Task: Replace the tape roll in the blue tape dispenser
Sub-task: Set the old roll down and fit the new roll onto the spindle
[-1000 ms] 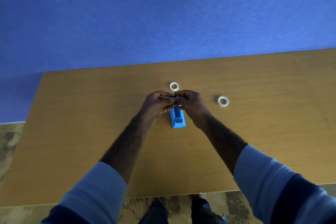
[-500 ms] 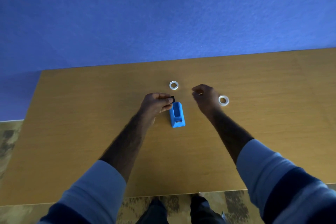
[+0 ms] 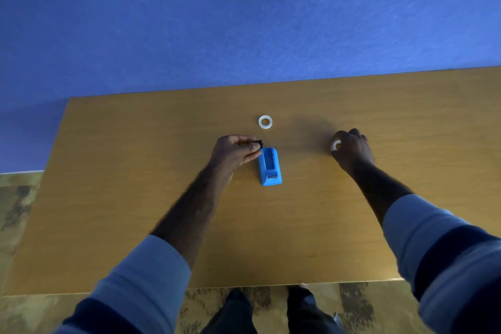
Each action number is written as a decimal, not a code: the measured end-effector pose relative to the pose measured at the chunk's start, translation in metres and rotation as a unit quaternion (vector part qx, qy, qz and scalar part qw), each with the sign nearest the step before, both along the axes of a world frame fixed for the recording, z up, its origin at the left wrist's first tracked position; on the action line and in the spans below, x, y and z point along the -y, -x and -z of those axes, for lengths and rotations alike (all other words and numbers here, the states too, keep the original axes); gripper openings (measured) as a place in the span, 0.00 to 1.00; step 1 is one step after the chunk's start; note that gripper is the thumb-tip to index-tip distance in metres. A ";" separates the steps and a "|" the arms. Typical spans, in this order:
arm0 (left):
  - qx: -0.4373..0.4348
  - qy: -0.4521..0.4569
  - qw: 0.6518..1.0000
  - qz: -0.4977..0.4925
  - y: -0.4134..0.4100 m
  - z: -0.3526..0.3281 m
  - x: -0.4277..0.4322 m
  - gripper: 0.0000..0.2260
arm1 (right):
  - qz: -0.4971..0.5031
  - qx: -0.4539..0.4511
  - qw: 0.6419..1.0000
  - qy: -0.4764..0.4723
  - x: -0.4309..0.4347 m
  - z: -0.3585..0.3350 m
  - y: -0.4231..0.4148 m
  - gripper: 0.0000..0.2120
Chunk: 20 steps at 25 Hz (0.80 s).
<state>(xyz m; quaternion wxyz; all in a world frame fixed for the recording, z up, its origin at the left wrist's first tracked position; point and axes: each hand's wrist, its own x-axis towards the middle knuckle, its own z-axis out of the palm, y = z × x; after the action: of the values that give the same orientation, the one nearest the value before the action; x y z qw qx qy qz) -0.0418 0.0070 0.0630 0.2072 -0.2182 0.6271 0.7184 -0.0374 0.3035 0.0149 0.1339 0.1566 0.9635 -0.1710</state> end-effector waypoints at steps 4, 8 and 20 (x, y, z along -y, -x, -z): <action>0.000 0.001 1.000 -0.003 0.001 -0.002 -0.003 0.13 | 0.036 -0.030 0.994 0.101 0.016 -0.007 0.001 0.23; -0.014 -0.005 1.000 0.019 0.000 -0.006 -0.005 0.08 | 0.025 -0.057 0.972 0.225 0.052 -0.023 -0.001 0.22; -0.036 0.026 0.998 0.051 -0.005 -0.010 -0.002 0.08 | 0.004 -0.064 0.865 0.498 0.113 -0.059 -0.017 0.19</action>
<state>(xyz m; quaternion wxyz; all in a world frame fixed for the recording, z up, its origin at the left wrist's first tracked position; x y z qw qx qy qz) -0.0371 0.0093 0.0734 0.2149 -0.1649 0.6632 0.6977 -0.0206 0.1903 0.0744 0.1316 0.0618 0.7563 -0.6378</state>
